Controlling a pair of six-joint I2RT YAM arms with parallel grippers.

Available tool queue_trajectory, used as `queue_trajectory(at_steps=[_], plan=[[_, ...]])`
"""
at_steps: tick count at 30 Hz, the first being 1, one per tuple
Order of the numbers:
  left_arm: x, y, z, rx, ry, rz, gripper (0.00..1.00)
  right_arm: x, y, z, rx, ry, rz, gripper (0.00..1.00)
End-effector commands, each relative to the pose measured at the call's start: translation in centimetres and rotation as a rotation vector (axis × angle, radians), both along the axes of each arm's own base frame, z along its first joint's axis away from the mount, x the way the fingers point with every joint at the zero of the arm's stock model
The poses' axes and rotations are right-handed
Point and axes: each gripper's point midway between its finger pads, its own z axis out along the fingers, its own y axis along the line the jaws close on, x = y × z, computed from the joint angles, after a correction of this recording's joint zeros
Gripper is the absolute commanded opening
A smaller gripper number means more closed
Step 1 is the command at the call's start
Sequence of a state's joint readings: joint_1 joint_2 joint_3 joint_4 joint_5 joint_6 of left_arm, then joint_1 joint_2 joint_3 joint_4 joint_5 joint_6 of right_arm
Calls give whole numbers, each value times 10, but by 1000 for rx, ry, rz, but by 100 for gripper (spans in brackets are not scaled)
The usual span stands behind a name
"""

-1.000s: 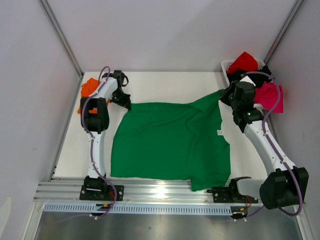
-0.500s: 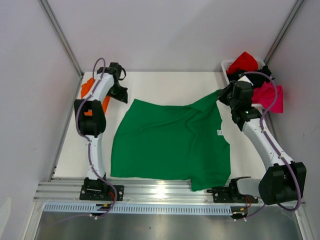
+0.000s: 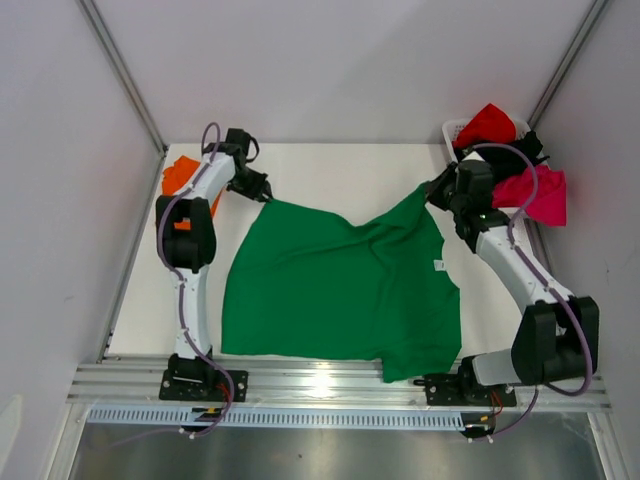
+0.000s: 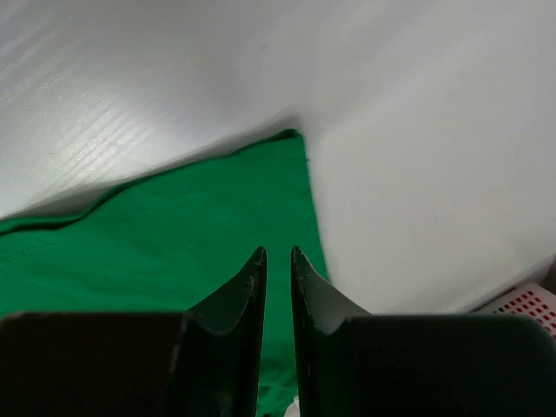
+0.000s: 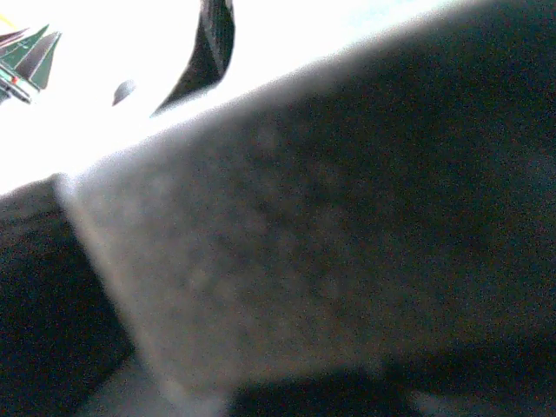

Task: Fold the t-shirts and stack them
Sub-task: Flatten the tshirt out

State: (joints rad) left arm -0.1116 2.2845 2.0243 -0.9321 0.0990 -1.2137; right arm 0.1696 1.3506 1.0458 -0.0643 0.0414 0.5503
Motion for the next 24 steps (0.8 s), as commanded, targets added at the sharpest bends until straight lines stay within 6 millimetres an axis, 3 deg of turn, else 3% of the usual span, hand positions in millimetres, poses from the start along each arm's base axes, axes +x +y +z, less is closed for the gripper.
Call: queue_trajectory(at_steps=[1, 5, 13, 24], plan=[[-1, -15, 5, -43, -35, -52, 20, 13, 32, -7, 42, 11, 125, 3], [2, -13, 14, -22, -66, -65, 20, 20, 54, -52, 32, 105, 165, 3], [4, -14, 12, -20, -71, -71, 20, 25, 82, -96, 35, 176, 210, 3], [-11, -10, -14, 4, 49, -70, 20, 22, 103, -109, 16, 200, 243, 3]])
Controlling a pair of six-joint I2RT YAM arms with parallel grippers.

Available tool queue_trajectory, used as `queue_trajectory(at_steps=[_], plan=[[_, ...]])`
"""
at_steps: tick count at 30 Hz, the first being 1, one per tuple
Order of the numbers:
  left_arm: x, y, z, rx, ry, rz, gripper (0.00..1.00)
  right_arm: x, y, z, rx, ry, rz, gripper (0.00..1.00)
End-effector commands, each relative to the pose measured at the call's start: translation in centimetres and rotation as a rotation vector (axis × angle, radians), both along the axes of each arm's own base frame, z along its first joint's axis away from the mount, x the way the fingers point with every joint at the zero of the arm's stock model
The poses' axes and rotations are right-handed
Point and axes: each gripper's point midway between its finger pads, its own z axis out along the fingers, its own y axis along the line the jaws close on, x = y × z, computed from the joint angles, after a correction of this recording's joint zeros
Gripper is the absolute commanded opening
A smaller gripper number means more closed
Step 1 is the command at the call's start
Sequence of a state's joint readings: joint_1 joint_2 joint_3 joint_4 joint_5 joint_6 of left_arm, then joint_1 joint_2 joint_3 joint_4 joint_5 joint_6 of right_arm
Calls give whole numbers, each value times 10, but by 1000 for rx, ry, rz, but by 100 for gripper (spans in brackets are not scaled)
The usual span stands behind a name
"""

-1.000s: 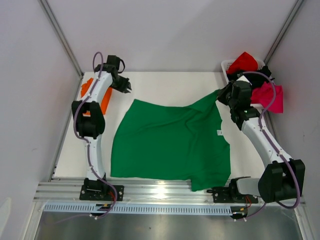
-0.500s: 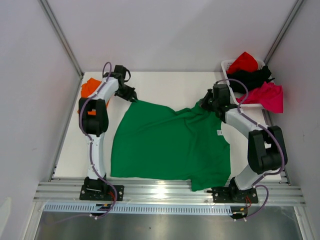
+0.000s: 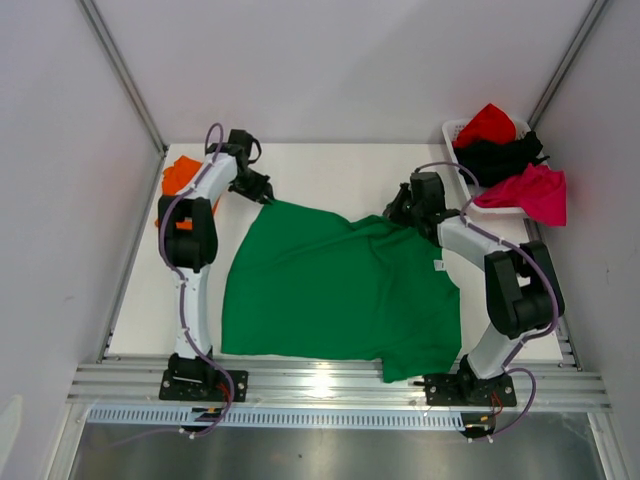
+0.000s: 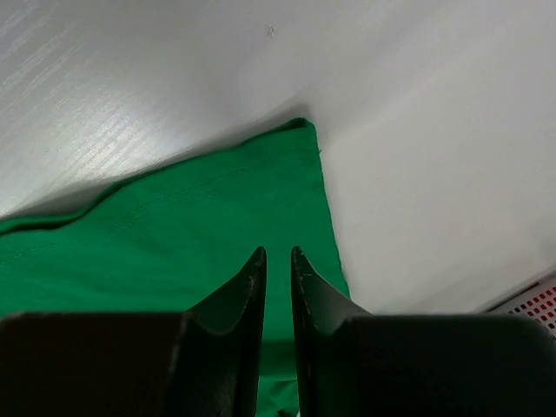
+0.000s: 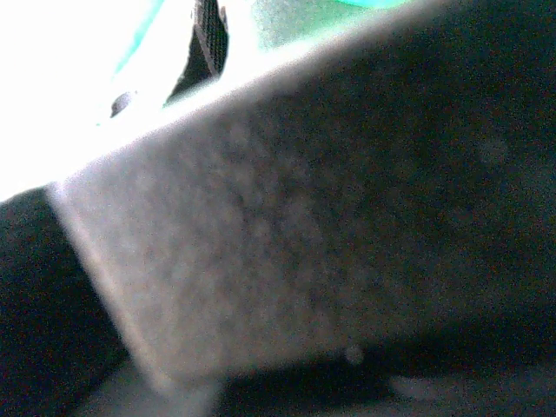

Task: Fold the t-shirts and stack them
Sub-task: Flatten the tshirt out

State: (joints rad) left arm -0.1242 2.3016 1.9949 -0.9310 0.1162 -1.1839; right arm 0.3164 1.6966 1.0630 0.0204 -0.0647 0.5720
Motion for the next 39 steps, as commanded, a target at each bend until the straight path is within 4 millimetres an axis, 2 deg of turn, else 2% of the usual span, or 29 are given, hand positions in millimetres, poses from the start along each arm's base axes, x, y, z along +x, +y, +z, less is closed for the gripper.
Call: queue_trajectory(at_steps=[1, 10, 17, 24, 26, 28, 29, 30, 33, 37, 39], plan=[[-1, -2, 1, 5, 10, -29, 20, 13, 16, 14, 15, -50, 19, 3], [-7, 0, -8, 30, 69, -55, 20, 7, 35, 1, 3, -28, 50, 3], [-19, 15, -12, 126, 110, -69, 20, 9, 44, 8, 12, -42, 61, 3], [-15, 27, -5, 227, 79, -109, 21, 11, 56, 18, 22, -57, 79, 3], [-15, 29, -13, 240, 94, -130, 21, 11, 59, 20, 22, -59, 84, 3], [-8, 25, -16, 227, 73, -178, 21, 10, 61, 22, 20, -60, 90, 3], [-8, 21, -25, 213, 78, -204, 19, 11, 60, 24, 19, -64, 87, 3], [-2, 19, -22, 210, 56, -232, 20, 11, 61, 26, 17, -68, 88, 3], [-3, 7, -25, 158, 46, -291, 21, 12, 61, 29, 15, -74, 84, 3], [-2, -10, -16, 93, 3, -353, 21, 13, 61, 30, 24, -75, 81, 3], [-5, -15, -1, 92, -40, -409, 21, 13, 63, 30, 24, -77, 84, 3]])
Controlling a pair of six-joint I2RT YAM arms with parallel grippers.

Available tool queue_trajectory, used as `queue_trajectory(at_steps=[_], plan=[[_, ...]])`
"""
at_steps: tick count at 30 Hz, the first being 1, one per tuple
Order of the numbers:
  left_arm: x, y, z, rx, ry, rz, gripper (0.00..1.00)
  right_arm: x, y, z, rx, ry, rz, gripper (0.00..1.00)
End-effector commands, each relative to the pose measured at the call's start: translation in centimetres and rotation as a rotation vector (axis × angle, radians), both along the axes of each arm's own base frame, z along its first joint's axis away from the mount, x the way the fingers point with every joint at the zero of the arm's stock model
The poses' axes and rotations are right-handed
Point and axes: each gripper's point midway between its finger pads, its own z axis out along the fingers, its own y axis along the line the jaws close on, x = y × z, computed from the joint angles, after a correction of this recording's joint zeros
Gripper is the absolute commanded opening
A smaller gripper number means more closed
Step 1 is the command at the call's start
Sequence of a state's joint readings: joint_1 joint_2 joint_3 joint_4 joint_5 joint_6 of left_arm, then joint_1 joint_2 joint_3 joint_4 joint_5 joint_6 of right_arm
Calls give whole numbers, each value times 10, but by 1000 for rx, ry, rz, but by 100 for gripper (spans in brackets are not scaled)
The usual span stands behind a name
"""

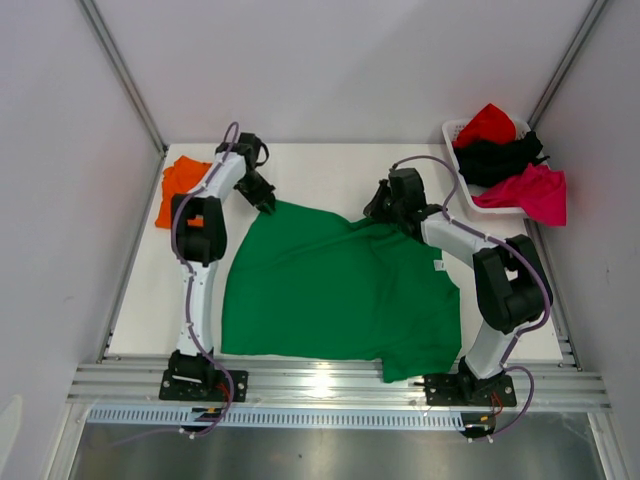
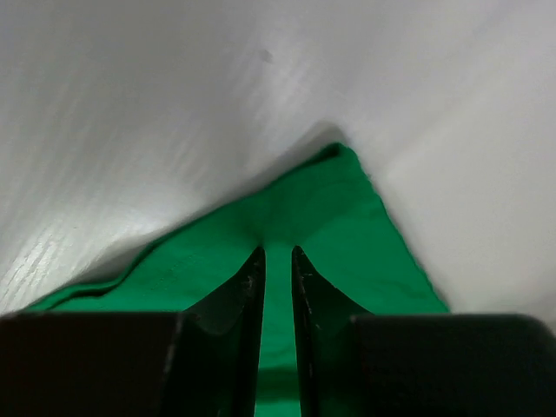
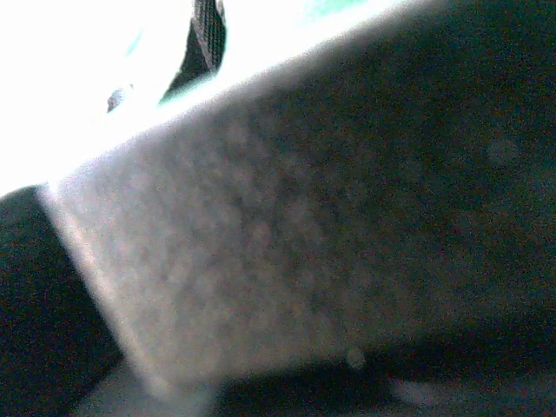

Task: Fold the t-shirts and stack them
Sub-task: Flatten the tshirt out

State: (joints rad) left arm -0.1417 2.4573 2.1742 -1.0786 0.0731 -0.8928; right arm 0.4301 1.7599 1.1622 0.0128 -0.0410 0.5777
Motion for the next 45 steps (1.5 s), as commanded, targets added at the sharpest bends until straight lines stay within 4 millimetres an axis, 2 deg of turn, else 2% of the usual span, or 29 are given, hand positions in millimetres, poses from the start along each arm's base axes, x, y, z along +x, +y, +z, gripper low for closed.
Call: queue_trajectory(at_steps=[1, 4, 7, 8, 12, 17, 20, 26, 32, 42, 45], plan=[[5, -23, 42, -44, -129, -154, 22, 11, 8, 17, 23, -42, -7, 3], [6, -33, 79, -63, -236, -240, 23, 11, 7, 13, 22, -37, -10, 3], [-1, -35, 98, -37, -285, -324, 24, 10, 10, 13, 36, -37, -3, 3], [-6, -36, 98, -15, -279, -351, 24, 10, 11, 14, 41, -38, -2, 3], [-24, -28, 81, 87, -212, -439, 24, 12, 13, 12, 52, -38, 2, 3], [-32, -13, 43, 189, -77, -442, 23, 10, 15, 12, 56, -37, 8, 3], [-34, -13, 34, 211, -62, -452, 23, 10, 15, 15, 54, -43, 8, 3], [-33, -21, 35, 226, -78, -514, 23, 12, 14, 17, 62, -48, 2, 3], [-40, -31, 33, 214, -60, -596, 24, 12, 20, 16, 73, -45, 12, 3], [-85, -50, 21, 184, 48, -708, 23, 9, 20, 20, 74, -52, 12, 3], [-89, -58, 23, 148, 20, -707, 23, 8, 17, 22, 71, -57, 9, 3]])
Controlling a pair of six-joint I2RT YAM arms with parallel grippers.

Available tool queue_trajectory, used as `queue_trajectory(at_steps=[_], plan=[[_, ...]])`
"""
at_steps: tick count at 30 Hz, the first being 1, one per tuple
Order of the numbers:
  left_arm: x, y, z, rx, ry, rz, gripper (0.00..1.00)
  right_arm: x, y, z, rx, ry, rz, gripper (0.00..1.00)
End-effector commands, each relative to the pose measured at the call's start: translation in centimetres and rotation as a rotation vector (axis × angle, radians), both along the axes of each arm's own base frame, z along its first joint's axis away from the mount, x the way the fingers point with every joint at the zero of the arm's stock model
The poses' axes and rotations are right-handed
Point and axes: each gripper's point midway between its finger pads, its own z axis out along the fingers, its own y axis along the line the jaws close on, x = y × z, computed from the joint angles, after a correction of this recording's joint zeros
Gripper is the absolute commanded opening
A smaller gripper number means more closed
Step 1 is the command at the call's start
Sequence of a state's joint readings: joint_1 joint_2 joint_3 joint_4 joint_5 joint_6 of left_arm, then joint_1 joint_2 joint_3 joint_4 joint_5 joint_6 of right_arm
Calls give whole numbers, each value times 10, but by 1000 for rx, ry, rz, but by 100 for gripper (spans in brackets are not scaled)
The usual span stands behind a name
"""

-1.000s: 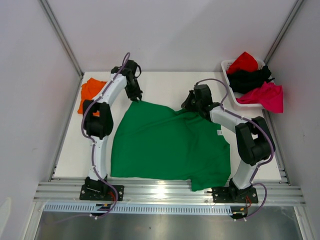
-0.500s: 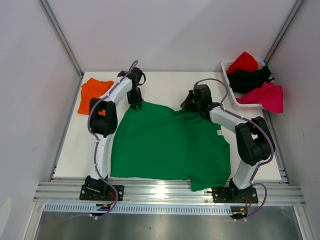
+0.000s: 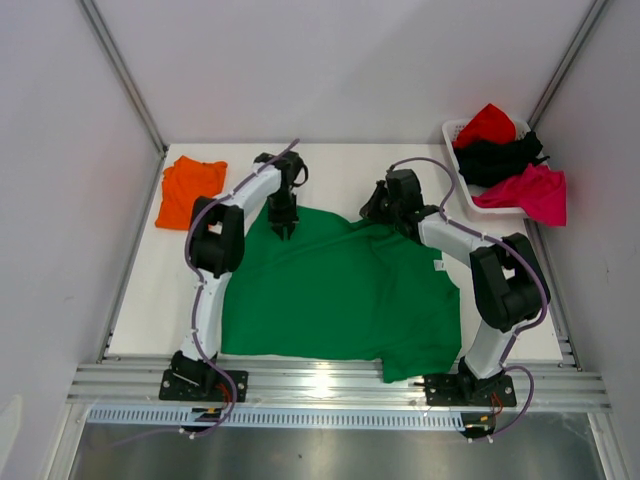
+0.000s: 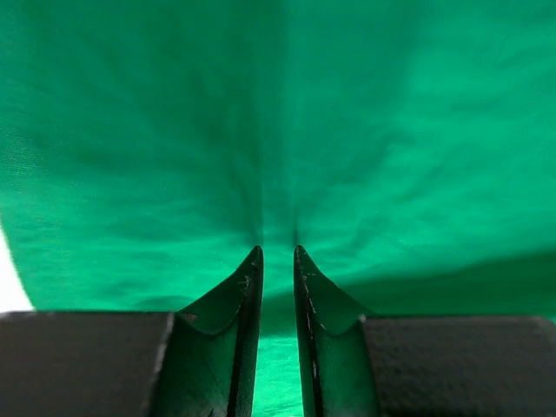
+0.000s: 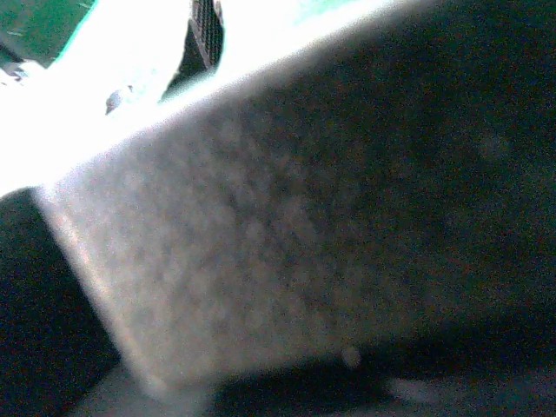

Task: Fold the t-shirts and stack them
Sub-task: Flatten the tshirt out

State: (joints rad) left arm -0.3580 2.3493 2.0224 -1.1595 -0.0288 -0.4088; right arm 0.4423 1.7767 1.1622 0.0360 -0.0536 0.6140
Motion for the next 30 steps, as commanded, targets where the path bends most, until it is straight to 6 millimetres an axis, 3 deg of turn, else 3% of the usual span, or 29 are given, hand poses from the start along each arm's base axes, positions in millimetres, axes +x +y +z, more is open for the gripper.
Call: queue_trajectory(at_steps=[1, 12, 20, 25, 30], plan=[[-6, -10, 18, -62, -32, -30, 24, 8, 8, 25, 34, -71, 5, 3], [-15, -22, 7, -82, 7, -49, 24, 5, 5, 26, 35, -74, 2, 3], [-22, -15, -9, -47, 41, -46, 23, 5, 5, 25, 37, -76, 2, 3], [-23, 1, -9, 35, 22, -26, 23, 6, 4, 24, 33, -74, 0, 3], [-22, 2, -1, 36, 0, 18, 23, 4, 1, 22, 28, -67, -2, 3]])
